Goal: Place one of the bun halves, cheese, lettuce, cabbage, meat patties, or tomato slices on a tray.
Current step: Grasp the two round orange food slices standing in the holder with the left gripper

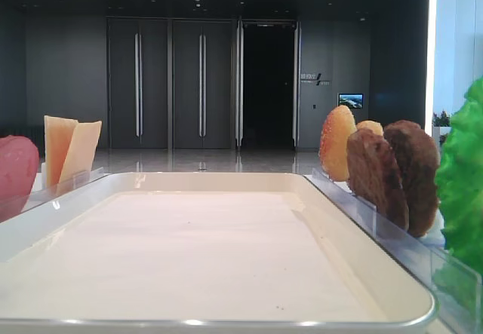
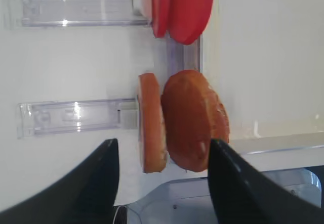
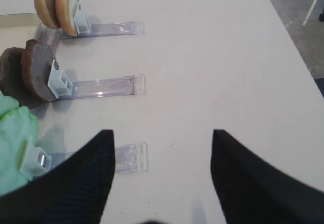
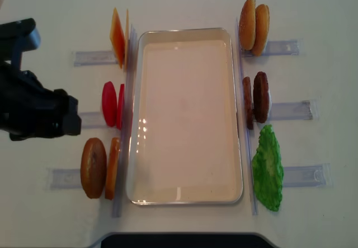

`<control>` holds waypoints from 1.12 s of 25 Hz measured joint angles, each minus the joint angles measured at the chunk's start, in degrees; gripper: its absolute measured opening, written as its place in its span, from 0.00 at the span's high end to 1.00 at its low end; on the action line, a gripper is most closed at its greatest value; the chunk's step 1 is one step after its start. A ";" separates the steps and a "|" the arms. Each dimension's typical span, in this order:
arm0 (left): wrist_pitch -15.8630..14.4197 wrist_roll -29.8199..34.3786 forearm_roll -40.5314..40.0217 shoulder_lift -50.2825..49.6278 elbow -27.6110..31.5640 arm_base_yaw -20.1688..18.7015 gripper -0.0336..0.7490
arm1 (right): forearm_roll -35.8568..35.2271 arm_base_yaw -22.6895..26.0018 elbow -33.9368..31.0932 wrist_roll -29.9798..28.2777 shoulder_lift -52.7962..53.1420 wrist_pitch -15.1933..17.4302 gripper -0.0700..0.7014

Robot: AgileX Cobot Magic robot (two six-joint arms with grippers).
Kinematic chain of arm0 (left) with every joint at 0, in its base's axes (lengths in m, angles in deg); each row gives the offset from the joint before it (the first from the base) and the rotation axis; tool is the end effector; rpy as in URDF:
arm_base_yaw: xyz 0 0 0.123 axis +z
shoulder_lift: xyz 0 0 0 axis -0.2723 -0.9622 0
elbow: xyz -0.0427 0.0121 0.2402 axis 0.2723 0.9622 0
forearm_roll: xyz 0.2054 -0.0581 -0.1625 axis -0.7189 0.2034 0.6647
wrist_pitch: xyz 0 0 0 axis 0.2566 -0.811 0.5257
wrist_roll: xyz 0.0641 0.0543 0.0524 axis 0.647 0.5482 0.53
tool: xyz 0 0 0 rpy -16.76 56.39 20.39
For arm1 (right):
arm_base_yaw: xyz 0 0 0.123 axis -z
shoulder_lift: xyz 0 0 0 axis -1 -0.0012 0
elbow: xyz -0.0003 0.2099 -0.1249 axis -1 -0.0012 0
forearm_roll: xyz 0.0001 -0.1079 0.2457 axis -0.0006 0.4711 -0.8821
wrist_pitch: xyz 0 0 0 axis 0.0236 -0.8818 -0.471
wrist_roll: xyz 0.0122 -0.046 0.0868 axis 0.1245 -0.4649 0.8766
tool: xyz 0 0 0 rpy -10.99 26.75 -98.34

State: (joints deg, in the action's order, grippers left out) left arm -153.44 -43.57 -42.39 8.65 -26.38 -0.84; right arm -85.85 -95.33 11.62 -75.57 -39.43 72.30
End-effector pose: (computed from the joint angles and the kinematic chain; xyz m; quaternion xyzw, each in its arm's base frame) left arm 0.2113 -0.0668 0.2502 -0.0013 0.9848 -0.0674 0.1599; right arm 0.0534 0.0004 0.2757 0.0032 0.8705 0.0222 0.4917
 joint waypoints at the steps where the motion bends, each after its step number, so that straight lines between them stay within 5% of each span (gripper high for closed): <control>1: 0.05 -2.40 -1.13 0.00 0.00 -2.80 0.41 | 0.00 0.00 0.00 0.00 0.00 0.00 0.35; 8: 0.11 -14.87 -5.12 -0.13 0.00 -14.81 0.41 | 0.00 0.00 0.00 0.00 0.00 0.00 0.35; 15: 0.16 -20.36 -6.82 -4.79 0.00 -22.97 0.41 | 0.00 0.00 0.00 0.00 0.00 0.00 0.35; 28: 0.49 -21.87 -9.29 -7.21 0.00 -24.01 0.26 | -0.05 0.00 0.00 0.00 0.00 0.00 0.35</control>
State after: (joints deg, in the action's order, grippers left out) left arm -152.95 -65.44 -51.68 1.44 -26.38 -24.85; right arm -85.90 -95.33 11.62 -75.57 -39.43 72.30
